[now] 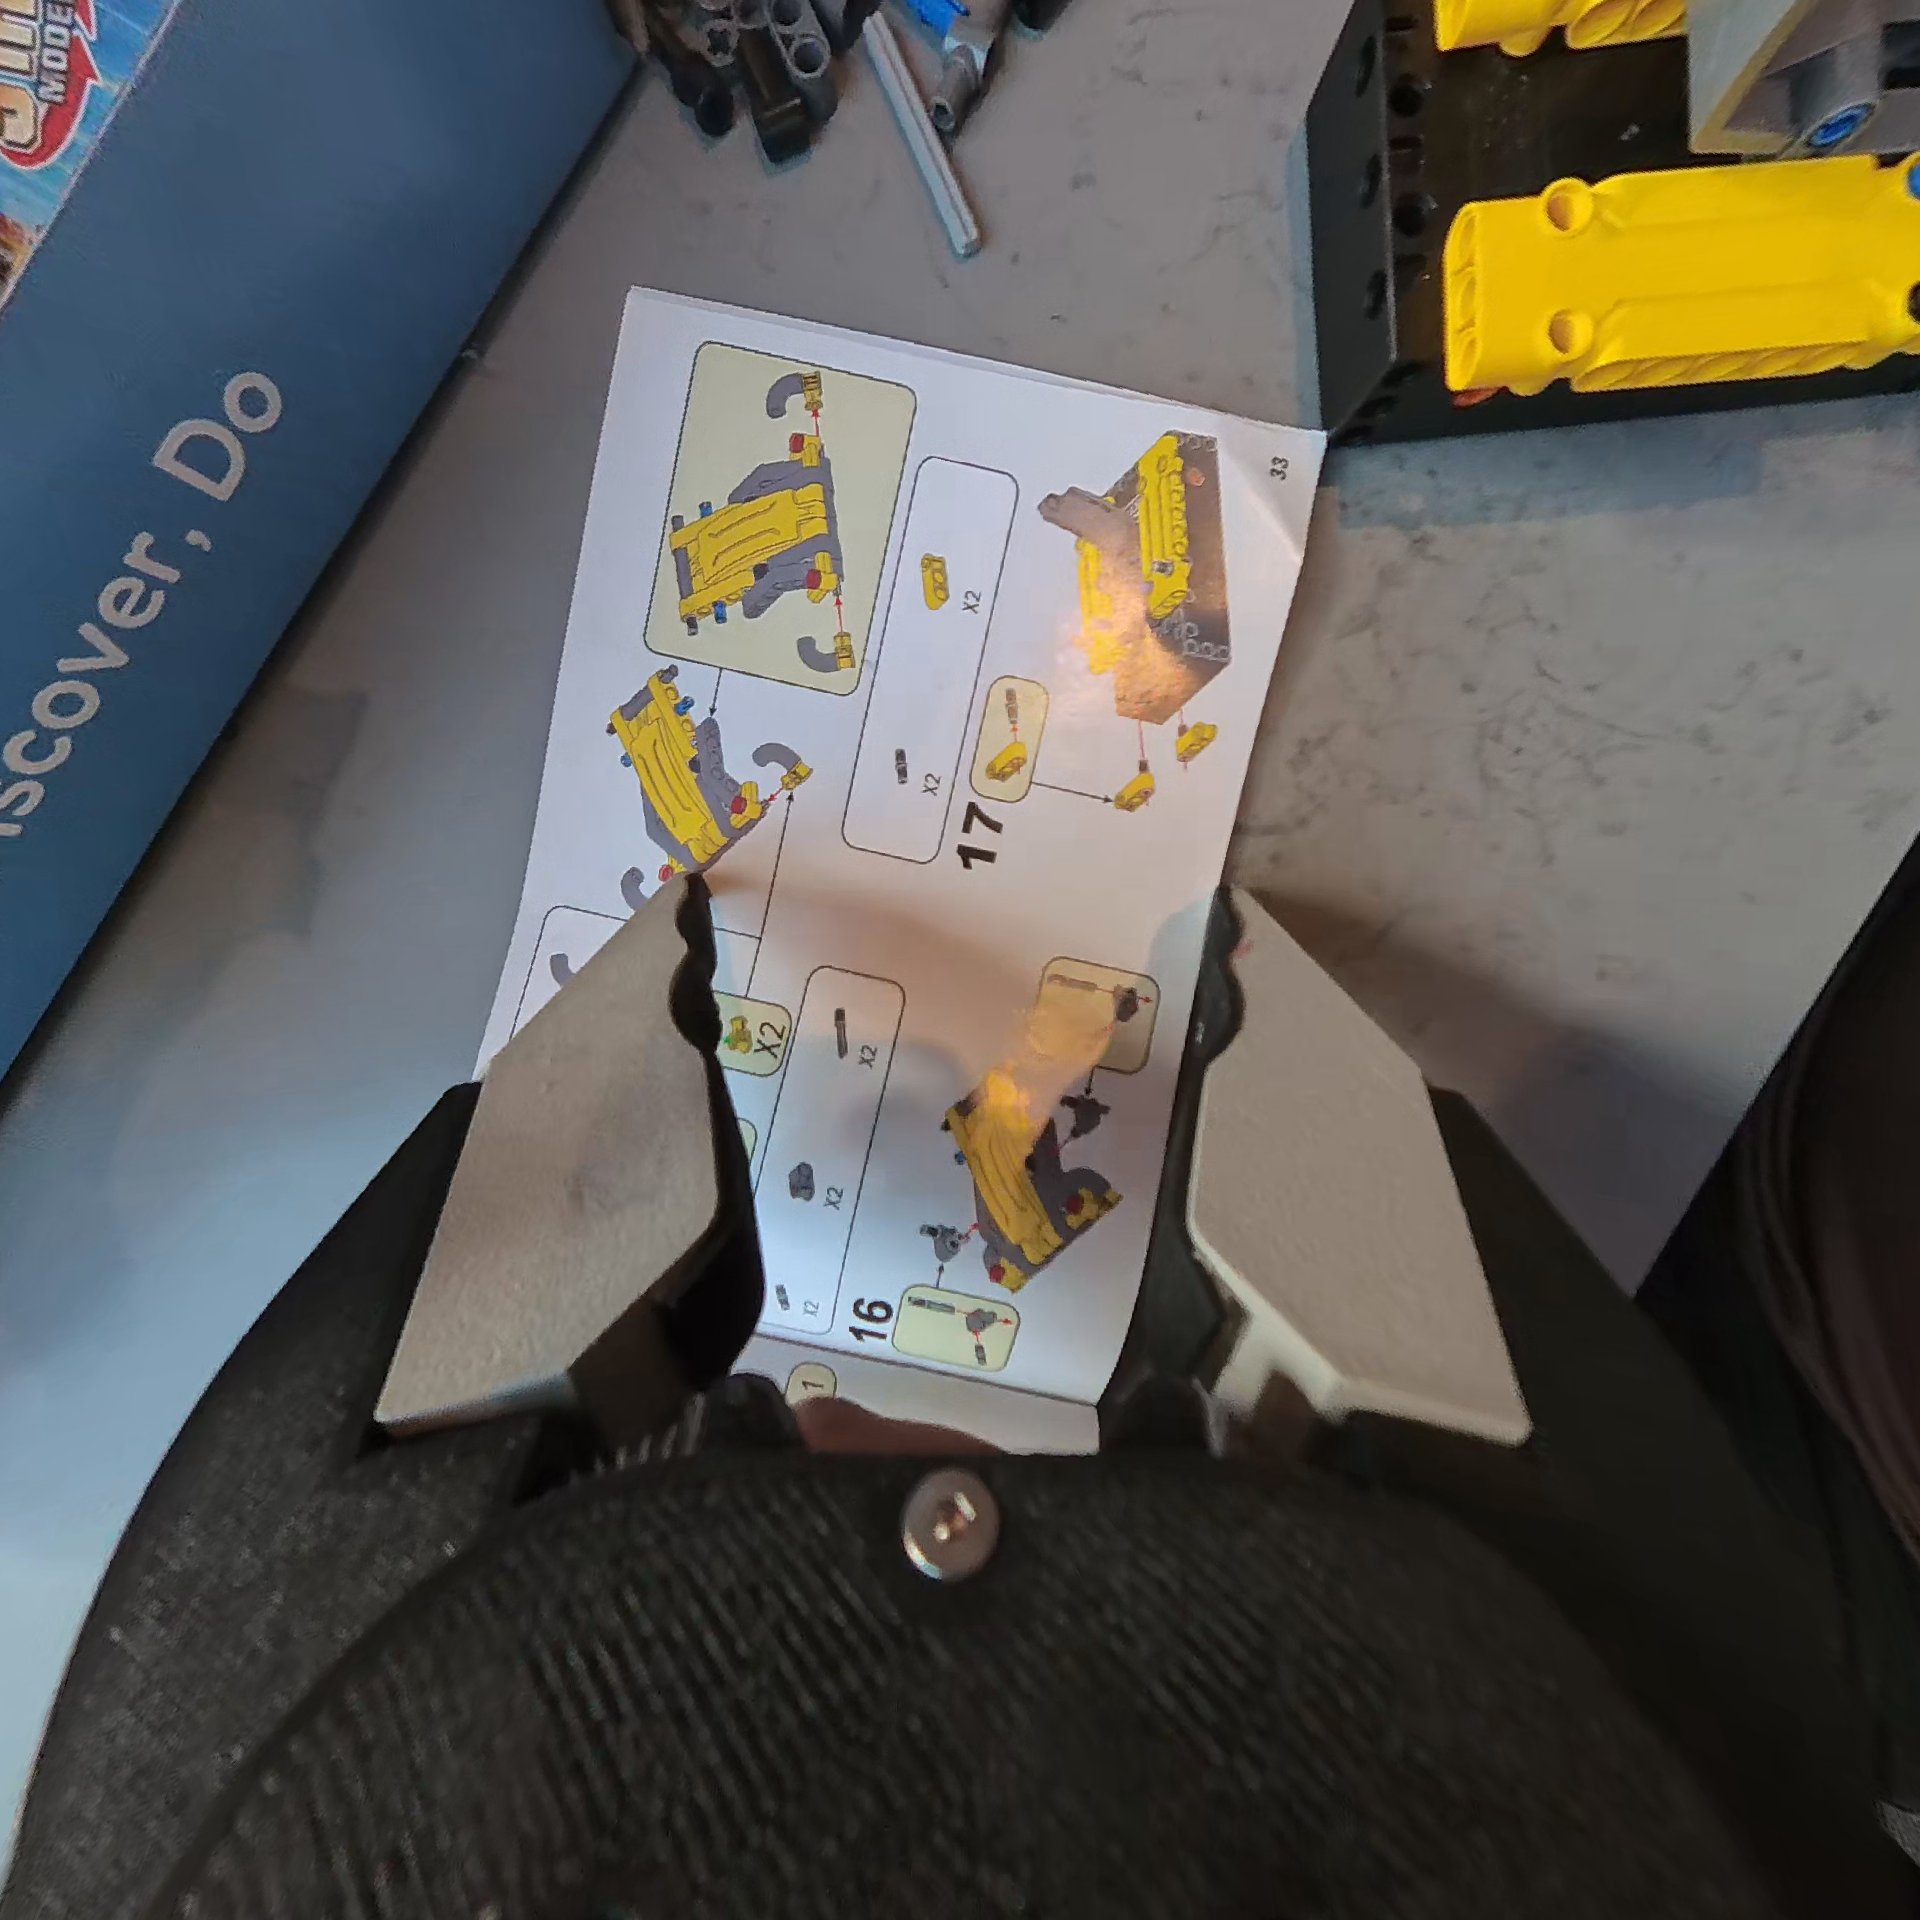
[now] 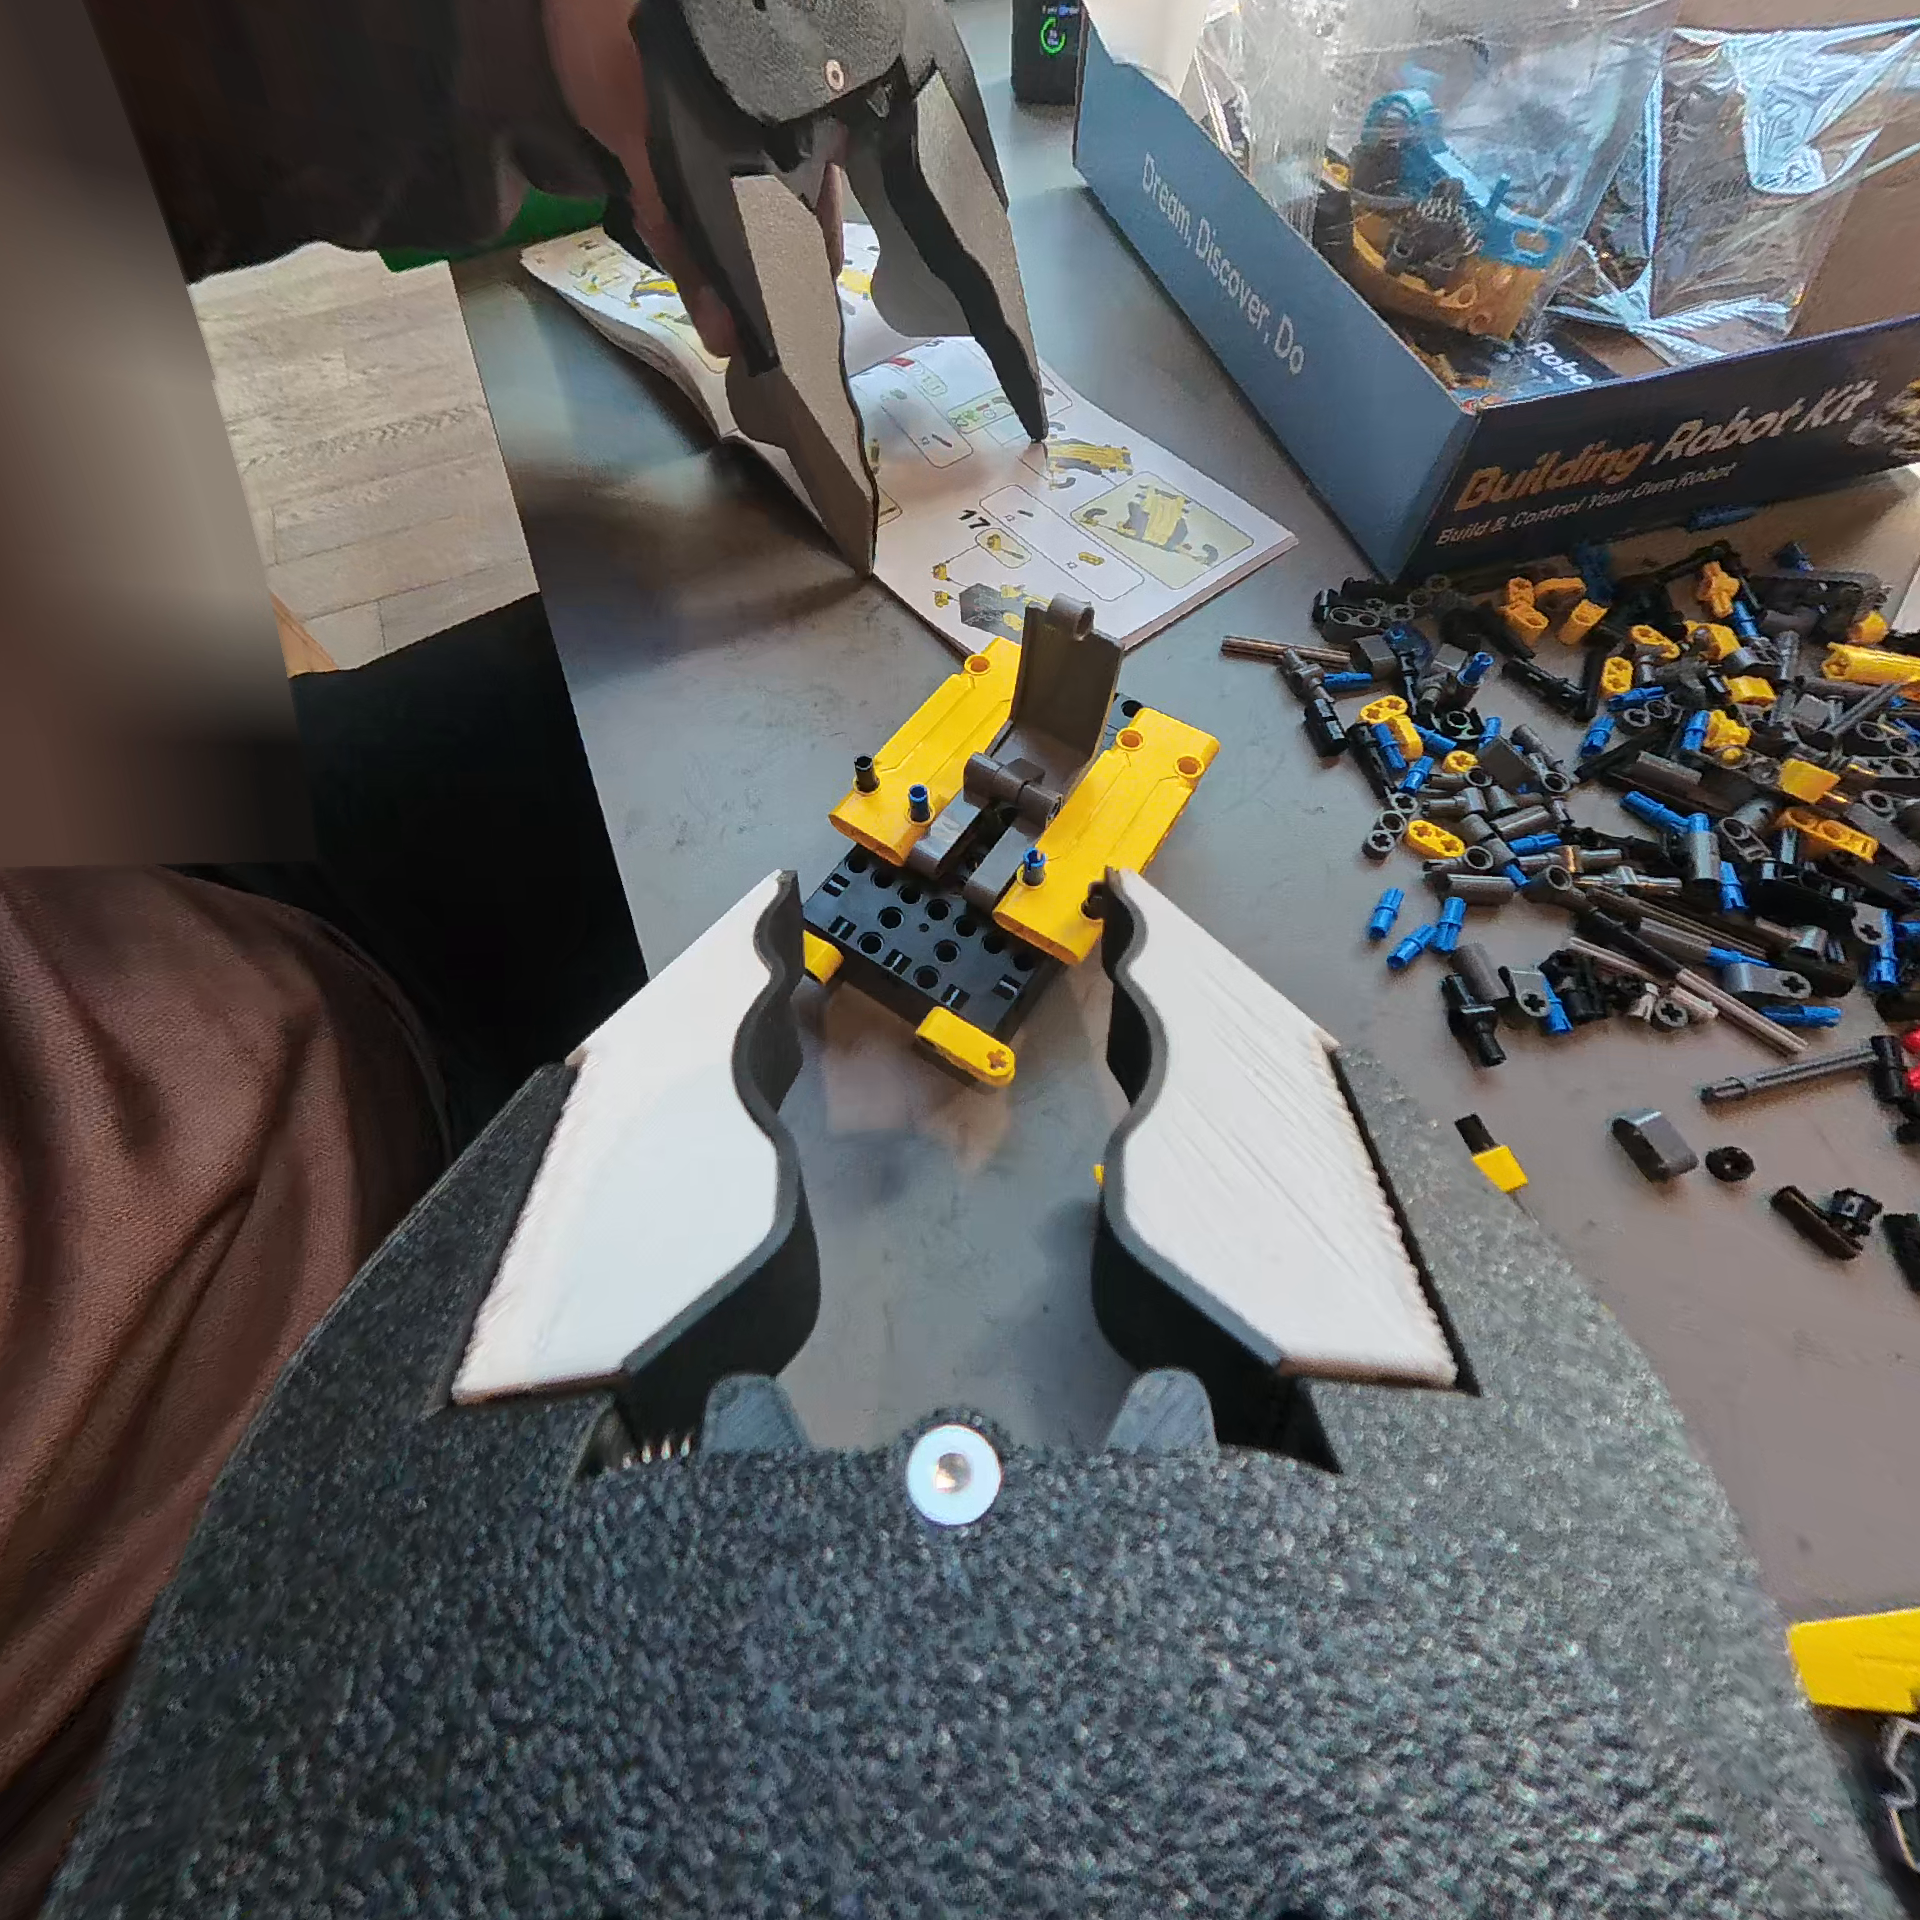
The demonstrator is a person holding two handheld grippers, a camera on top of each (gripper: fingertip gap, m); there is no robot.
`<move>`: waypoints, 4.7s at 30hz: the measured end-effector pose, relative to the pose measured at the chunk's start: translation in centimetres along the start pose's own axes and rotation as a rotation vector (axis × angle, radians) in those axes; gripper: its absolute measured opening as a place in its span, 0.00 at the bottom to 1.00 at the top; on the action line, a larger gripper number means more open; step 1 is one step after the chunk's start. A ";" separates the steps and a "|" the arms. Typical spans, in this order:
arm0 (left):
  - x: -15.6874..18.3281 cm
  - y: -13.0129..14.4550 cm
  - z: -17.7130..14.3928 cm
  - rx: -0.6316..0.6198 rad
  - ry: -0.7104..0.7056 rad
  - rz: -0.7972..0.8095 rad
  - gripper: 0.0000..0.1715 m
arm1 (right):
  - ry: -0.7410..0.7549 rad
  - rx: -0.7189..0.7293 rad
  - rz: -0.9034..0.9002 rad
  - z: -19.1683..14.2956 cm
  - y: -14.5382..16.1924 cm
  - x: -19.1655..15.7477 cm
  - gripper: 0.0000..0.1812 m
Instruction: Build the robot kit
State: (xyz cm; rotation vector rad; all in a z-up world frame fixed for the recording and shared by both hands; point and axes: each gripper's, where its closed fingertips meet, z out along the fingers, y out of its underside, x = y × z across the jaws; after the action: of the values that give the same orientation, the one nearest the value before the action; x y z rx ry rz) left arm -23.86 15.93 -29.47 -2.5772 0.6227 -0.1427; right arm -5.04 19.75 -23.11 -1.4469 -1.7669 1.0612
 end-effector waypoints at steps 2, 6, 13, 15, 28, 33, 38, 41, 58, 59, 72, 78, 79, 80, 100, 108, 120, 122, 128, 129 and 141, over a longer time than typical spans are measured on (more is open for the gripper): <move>0.1 0.0 0.0 0.011 0.003 0.004 0.53 | -0.004 -0.005 -0.003 0.1 0.0 -0.1 0.30; 0.9 -0.2 -0.3 0.038 0.038 0.010 0.42 | -0.028 -0.025 -0.008 0.5 -0.2 -0.7 0.30; 2.2 -0.2 -0.7 0.127 0.108 -0.052 0.24 | -0.122 -0.132 -0.157 3.6 -4.7 -2.0 0.28; 2.4 -0.2 -0.9 0.160 0.145 -0.088 0.20 | -0.125 -0.230 -0.289 5.7 -5.6 -1.5 0.20; 1.9 0.9 -1.4 0.273 0.114 -0.072 0.00 | -0.013 -0.691 -0.694 14.3 -5.3 2.8 0.00; 1.8 -0.6 -2.4 0.377 0.022 -0.072 0.23 | -0.010 -0.654 -0.560 14.7 -4.9 2.4 0.00; 3.5 -4.2 -2.7 0.477 -0.088 -0.045 0.23 | -0.040 -0.574 -0.414 15.0 -5.1 1.9 0.00; 2.6 -4.1 -2.0 0.433 -0.203 -0.040 0.00 | -0.071 -0.543 -0.351 14.9 -5.0 1.8 0.00; 3.4 -3.4 -4.9 0.650 -0.004 -0.261 0.00 | -0.066 -0.124 -0.380 11.9 -10.7 1.2 0.24; 3.5 -3.5 -4.9 0.649 0.002 -0.261 0.00 | -0.066 -0.138 -0.420 12.1 -10.5 1.3 0.21; 3.5 -3.2 -6.7 0.661 0.050 -0.258 0.03 | -0.100 -0.192 -0.460 12.5 -9.0 1.2 0.00; 2.5 -4.2 -8.2 0.664 0.148 -0.295 0.11 | -0.108 -0.181 -0.453 12.2 -9.0 1.0 0.00; 2.5 -4.3 -8.2 0.659 0.175 -0.300 0.11 | -0.108 -0.180 -0.454 12.2 -8.9 1.0 0.00; 2.6 -4.4 -8.2 0.653 0.202 -0.307 0.12 | -0.108 -0.180 -0.455 12.2 -8.9 1.0 0.00; 3.7 -4.9 -6.9 0.593 0.395 -0.355 0.02 | -0.119 -0.191 -0.464 12.4 -8.2 0.7 0.00; 3.9 -4.7 -6.3 0.582 0.404 -0.356 0.00 | -0.121 -0.206 -0.464 12.5 -7.7 0.8 0.00; 4.2 -3.9 -5.3 0.543 0.393 -0.338 0.01 | -0.140 -0.223 -0.469 12.8 -7.0 0.5 0.00; 4.3 -3.8 -5.0 0.524 0.345 -0.307 0.03 | -0.142 -0.223 -0.464 12.9 -7.0 0.5 0.00; 4.1 -3.3 -3.9 0.456 0.115 -0.167 0.03 | -0.144 -0.241 -0.463 13.0 -6.6 0.6 0.00; 4.0 -3.3 -3.8 0.451 0.085 -0.154 0.03 | -0.143 -0.244 -0.464 13.1 -6.6 0.7 0.00; 3.4 -3.6 -2.5 0.445 -0.094 -0.139 0.03 | -0.136 -0.255 -0.439 13.1 -6.3 1.0 0.00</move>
State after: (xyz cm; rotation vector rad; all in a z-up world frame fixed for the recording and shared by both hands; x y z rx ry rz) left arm -19.93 16.13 -25.59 -2.1782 0.3303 -0.1820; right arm -19.42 17.64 -24.02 -1.0643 -2.2498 0.7369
